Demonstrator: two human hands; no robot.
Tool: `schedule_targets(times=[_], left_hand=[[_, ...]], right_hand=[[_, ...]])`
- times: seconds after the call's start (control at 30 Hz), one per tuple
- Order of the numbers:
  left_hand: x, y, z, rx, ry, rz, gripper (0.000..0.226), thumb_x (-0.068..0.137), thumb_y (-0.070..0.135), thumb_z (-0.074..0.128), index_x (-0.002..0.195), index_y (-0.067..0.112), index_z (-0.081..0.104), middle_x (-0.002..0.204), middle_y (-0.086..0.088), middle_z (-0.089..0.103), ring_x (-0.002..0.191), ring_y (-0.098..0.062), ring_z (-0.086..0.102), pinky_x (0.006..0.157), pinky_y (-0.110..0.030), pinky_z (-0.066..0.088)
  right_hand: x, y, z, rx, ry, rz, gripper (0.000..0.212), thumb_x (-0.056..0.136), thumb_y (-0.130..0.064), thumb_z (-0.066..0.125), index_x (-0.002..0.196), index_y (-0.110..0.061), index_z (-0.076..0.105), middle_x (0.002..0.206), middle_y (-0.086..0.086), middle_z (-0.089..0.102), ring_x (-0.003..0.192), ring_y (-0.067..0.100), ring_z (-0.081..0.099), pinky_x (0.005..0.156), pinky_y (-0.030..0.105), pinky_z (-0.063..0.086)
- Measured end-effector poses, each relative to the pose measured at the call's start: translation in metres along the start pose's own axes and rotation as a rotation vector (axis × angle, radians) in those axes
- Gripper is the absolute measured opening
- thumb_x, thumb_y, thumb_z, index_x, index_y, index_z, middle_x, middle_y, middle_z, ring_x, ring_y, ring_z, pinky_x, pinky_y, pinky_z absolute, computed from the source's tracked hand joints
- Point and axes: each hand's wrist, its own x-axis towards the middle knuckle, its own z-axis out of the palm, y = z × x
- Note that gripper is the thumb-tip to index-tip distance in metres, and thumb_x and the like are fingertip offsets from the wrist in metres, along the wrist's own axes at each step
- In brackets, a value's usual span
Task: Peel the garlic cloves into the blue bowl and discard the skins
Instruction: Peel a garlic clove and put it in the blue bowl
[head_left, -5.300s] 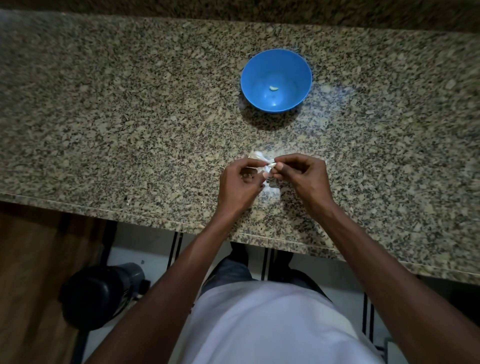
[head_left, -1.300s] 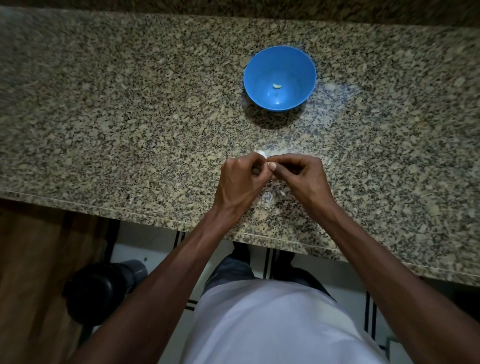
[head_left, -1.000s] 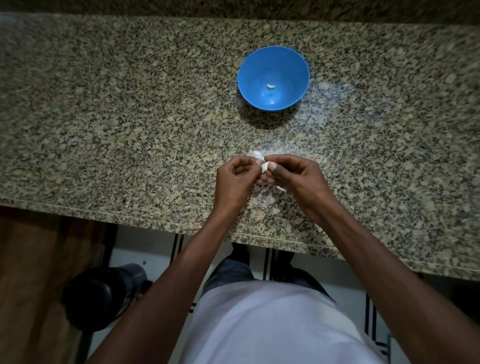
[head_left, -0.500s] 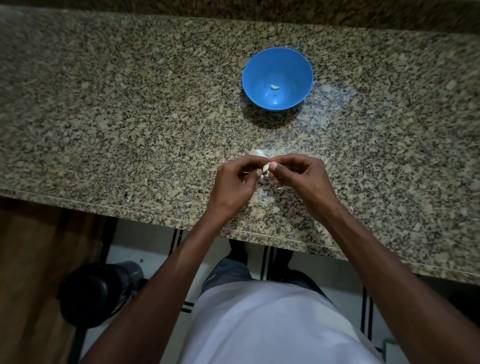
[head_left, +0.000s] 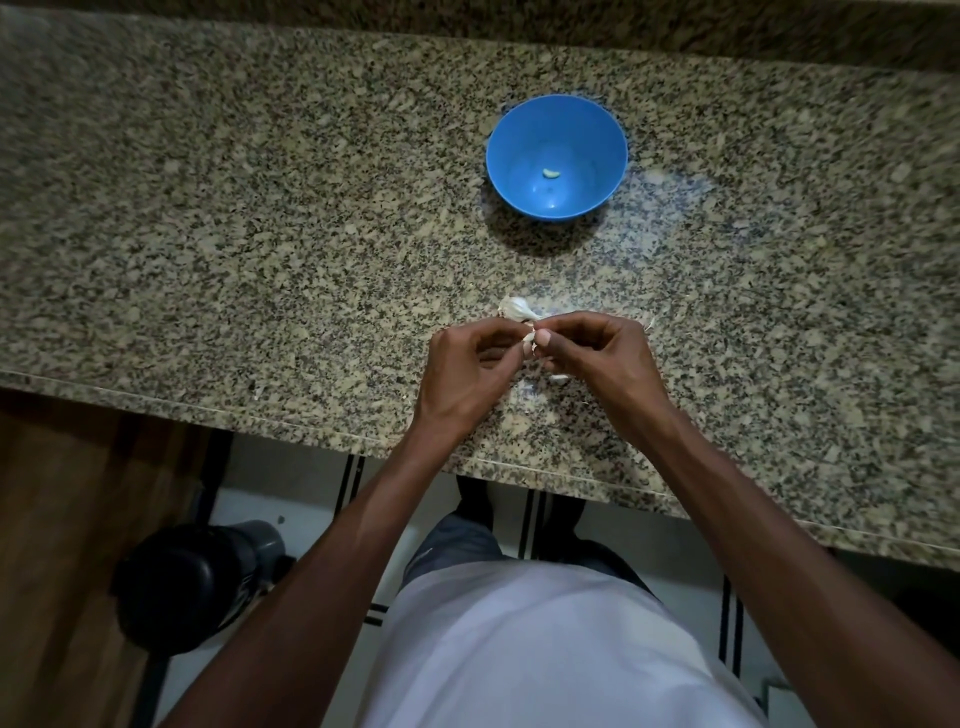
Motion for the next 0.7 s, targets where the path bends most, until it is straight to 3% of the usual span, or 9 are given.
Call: schedule_targets(times=[0.13, 0.3, 0.5, 0.7], left_hand=[[-0.0006, -0.0016, 0.0005, -0.145, -0.027, -0.116, 0.027, 0.089, 0.021, 0.081, 0.113, 0.009, 0.078, 0.104, -0.005, 0.079, 0.093, -0.013, 0.077, 0.081, -0.039, 0.065], [-0.0011, 0.0034, -0.0006, -0.323, -0.035, -0.23, 0.028, 0.084, 0.024, 0.086, 0.104, 0.005, 0.078, 0.094, -0.009, 0.08, 0.089, -0.023, 0.079, 0.081, -0.044, 0.065], [-0.0021, 0.0081, -0.003, -0.592, -0.068, -0.412, 0.025, 0.087, 0.005, 0.08, 0.109, -0.006, 0.072, 0.096, -0.02, 0.078, 0.092, -0.032, 0.078, 0.086, -0.039, 0.064], [0.0041, 0.0063, -0.0033, -0.602, -0.141, -0.448, 0.025, 0.09, 0.005, 0.077, 0.111, -0.007, 0.072, 0.102, -0.021, 0.077, 0.096, -0.032, 0.077, 0.086, -0.034, 0.063]], right_hand=[[0.0012, -0.0002, -0.0009, -0.011, 0.015, -0.024, 0.019, 0.089, -0.011, 0.081, 0.106, -0.004, 0.079, 0.099, 0.007, 0.08, 0.09, 0.021, 0.077, 0.081, 0.034, 0.062], [0.0027, 0.0021, 0.0019, -0.211, 0.073, -0.124, 0.012, 0.089, -0.015, 0.082, 0.101, -0.013, 0.082, 0.095, -0.003, 0.081, 0.09, 0.015, 0.077, 0.083, 0.04, 0.065], [0.0023, 0.0039, 0.0031, -0.319, 0.093, -0.21, 0.012, 0.09, -0.013, 0.081, 0.101, -0.017, 0.083, 0.098, -0.007, 0.08, 0.092, 0.008, 0.076, 0.086, 0.037, 0.064], [0.0018, 0.0057, 0.0002, -0.274, 0.091, -0.211, 0.01, 0.091, -0.011, 0.079, 0.101, -0.013, 0.082, 0.097, -0.005, 0.08, 0.091, 0.01, 0.076, 0.086, 0.034, 0.063]])
